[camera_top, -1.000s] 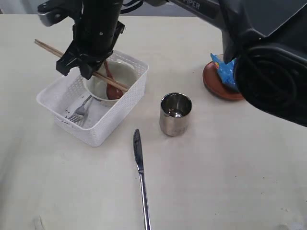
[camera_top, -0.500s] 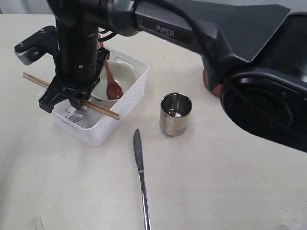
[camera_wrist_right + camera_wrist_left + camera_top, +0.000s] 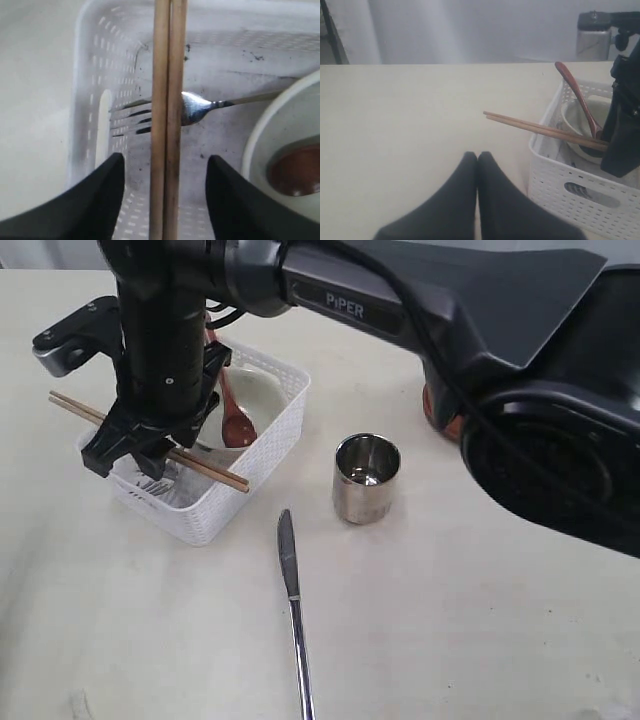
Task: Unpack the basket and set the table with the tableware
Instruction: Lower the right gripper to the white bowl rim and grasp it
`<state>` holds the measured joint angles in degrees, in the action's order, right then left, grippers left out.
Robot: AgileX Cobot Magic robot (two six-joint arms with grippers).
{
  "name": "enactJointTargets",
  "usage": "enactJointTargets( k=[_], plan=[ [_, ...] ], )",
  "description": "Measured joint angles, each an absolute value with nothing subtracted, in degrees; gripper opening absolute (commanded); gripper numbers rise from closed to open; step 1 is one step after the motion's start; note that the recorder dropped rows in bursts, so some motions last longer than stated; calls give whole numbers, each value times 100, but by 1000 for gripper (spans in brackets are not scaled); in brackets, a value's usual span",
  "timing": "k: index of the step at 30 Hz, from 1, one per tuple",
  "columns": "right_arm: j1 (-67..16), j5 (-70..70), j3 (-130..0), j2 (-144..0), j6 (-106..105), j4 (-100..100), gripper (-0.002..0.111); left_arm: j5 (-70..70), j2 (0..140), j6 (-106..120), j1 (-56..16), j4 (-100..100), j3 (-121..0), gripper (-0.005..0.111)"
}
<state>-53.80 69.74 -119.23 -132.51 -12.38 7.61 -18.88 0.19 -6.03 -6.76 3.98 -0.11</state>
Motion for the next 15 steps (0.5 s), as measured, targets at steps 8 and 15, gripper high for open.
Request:
enactJointTargets(
  k=[8,15],
  plan=[
    [-5380,6997,-12031,-12629,-1149,389,54,-1888,19,-603,-676,398,-11,0],
    [-4970,6997,-12035,-12383,-275,309,53,-1888,19,-603,-676,398,-11,0]
  ],
)
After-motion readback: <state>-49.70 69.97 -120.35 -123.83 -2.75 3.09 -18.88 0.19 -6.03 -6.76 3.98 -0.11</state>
